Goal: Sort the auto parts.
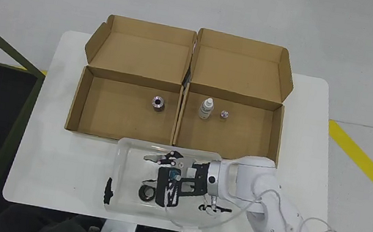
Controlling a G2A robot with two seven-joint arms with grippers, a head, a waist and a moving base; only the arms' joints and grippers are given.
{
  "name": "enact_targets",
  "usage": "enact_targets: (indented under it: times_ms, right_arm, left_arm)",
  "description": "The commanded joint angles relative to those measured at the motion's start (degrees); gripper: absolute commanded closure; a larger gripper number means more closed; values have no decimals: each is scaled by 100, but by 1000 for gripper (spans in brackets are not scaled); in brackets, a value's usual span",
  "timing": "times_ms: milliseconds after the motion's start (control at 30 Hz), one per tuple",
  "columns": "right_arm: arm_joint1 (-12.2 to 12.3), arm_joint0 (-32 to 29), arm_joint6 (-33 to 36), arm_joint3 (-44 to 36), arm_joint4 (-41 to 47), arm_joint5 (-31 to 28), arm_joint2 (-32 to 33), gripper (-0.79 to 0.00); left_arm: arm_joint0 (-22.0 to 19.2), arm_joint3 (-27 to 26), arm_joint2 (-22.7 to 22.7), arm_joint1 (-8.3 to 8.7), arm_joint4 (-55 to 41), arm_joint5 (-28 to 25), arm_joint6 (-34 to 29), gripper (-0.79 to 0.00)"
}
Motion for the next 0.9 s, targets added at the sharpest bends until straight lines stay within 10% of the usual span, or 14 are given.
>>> enact_targets:
  times_ms: [0,867]
  right_arm:
    - [44,-72,-28,-2,-63,0,-44,-345]
    - [332,-260,-422,635,-1003,54,-607,-400]
  left_arm:
    - [0,0,0,0,0,0,0,-785]
    - [0,0,0,0,0,0,0,-785]
